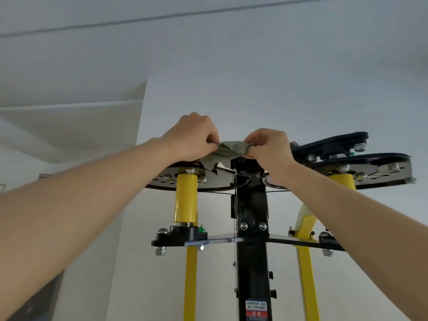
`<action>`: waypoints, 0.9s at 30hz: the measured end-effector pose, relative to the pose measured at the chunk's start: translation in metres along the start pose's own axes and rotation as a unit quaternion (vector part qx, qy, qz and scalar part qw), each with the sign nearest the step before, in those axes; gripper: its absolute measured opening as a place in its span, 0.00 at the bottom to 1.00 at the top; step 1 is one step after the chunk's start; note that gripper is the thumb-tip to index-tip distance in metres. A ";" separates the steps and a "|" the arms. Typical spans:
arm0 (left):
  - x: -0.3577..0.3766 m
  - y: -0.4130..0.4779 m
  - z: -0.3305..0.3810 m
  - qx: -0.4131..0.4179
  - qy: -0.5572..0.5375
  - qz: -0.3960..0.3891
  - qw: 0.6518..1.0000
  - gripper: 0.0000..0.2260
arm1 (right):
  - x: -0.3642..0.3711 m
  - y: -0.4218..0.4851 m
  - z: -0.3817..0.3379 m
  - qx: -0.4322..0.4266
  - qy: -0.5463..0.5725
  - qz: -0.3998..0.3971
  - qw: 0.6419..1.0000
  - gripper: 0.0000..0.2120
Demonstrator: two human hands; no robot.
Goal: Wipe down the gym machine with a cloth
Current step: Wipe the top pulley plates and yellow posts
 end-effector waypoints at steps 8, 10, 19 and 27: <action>0.020 0.000 -0.039 -0.004 0.027 -0.144 0.989 0.07 | 0.069 0.010 -0.007 -0.089 -0.224 -0.186 0.952 0.10; 0.025 0.003 -0.036 0.007 0.000 -0.146 0.989 0.07 | 0.065 0.014 0.000 -0.064 -0.236 -0.209 0.947 0.11; 0.078 0.030 -0.010 0.031 -0.017 -0.211 0.977 0.12 | 0.042 0.033 0.030 -0.042 -0.400 -0.246 0.882 0.12; 0.127 0.060 0.021 0.032 -0.028 -0.206 0.978 0.13 | 0.001 0.048 0.040 -0.061 -0.513 -0.241 0.822 0.10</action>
Point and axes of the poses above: each hand's wrist, its own y-axis towards the middle knuckle, its own x-axis out of the palm, z = x × y, the point moved 10 cm from there along y, towards the middle knuckle, and after that the axes turned 7 degrees about -y, right-handed, at the moved point
